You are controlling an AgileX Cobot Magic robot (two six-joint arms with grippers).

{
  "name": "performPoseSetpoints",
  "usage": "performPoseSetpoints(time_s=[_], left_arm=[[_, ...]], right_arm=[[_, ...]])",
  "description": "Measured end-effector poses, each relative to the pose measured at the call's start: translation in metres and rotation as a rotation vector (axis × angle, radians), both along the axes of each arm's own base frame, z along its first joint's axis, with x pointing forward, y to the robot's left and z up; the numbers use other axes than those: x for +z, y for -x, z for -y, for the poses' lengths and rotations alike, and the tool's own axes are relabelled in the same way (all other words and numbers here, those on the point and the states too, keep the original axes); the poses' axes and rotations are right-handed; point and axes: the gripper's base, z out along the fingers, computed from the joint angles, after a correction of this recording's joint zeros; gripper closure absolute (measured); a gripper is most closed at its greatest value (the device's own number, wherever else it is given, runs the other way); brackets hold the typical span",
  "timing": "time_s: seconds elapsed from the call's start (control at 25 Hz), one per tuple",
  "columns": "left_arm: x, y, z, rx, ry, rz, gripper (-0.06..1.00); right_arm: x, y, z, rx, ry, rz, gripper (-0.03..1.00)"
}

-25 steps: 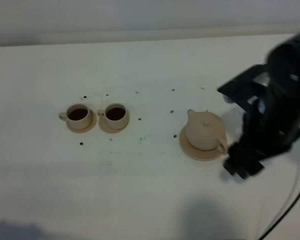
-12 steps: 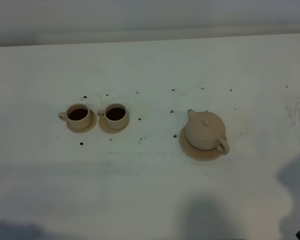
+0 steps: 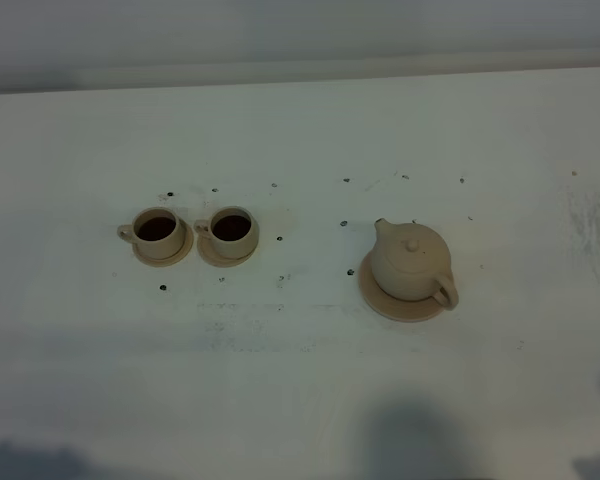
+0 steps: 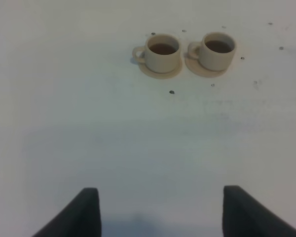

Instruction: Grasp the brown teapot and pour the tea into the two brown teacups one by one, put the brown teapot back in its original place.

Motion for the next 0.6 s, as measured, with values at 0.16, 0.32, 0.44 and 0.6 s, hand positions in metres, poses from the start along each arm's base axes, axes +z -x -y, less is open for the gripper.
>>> performPoseSetpoints(time_s=[0.16,0.32,0.44,0.6], left_arm=[[0.000,0.000,0.000,0.000,0.000,0.000,0.43],[0.000,0.000,0.000,0.000,0.000,0.000,0.43],[0.000,0.000,0.000,0.000,0.000,0.000,0.43],[0.000,0.000,0.000,0.000,0.000,0.000,0.43]], right_arm=[[0.001,0.002,0.001,0.000,-0.009,0.015,0.42],[0.006,0.008,0.011,-0.080,-0.048,0.080,0.42],[0.010,0.015,0.021,-0.198,-0.078,0.150,0.42],[0.014,0.027,0.032,-0.373,-0.105,0.250,0.42]])
